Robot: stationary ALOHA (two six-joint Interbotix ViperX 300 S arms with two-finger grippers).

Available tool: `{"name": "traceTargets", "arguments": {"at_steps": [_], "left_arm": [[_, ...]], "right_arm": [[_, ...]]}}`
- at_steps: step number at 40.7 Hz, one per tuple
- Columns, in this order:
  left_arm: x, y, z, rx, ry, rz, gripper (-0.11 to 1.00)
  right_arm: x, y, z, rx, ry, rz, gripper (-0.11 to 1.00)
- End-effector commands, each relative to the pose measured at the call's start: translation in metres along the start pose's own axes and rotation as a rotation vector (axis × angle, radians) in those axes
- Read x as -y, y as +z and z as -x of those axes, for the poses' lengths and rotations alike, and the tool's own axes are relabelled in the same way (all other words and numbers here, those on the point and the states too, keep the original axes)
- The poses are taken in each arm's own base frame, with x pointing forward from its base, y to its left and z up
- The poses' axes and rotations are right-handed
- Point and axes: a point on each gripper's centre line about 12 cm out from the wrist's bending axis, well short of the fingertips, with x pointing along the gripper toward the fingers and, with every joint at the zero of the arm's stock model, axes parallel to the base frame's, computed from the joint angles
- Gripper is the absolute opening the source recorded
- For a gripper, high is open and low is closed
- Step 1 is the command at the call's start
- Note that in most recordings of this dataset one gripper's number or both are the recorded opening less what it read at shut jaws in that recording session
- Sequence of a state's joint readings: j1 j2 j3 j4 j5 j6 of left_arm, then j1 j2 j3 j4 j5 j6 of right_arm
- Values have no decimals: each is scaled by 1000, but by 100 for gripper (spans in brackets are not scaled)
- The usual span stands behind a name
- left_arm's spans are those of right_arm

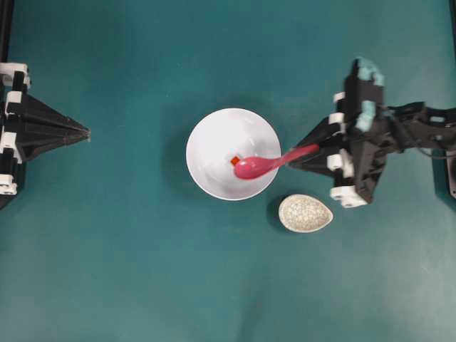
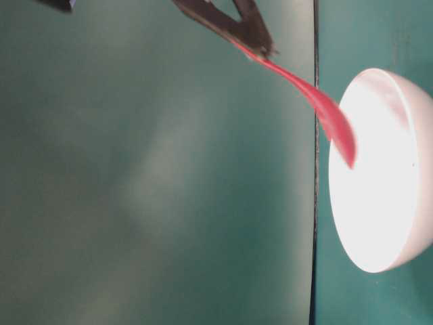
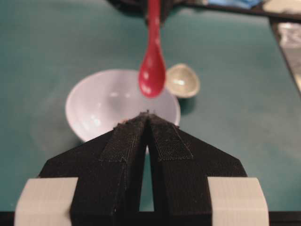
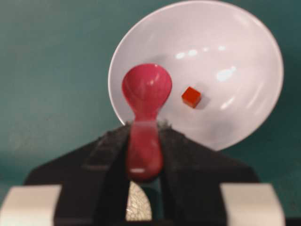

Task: Grip the spoon and scoop the red block from the bowl with right arm.
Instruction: 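Lower the spoon bowl into the white bowl beside the red cube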

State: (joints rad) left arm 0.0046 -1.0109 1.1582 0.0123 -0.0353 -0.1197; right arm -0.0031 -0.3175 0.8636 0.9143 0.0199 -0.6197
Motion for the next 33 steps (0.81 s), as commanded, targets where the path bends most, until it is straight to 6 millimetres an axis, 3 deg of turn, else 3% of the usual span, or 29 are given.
{"name": "traceTargets", "arguments": {"at_steps": [1,9,16,33], "left_arm": [[1,13,0,32,0,-1,0],[1,13,0,35,-1,-3,0],[1,13,0,35,-1,-1,0],[1,12,0,26,0,-18,0]], "right_arm": [[-2,14,-9,-3,15,-7,21],[3,17,-22,-48,18,-24,21],[15,13,-23,-63,-6,-42,21],[21,1,-27,-158,18,-60,21]]}}
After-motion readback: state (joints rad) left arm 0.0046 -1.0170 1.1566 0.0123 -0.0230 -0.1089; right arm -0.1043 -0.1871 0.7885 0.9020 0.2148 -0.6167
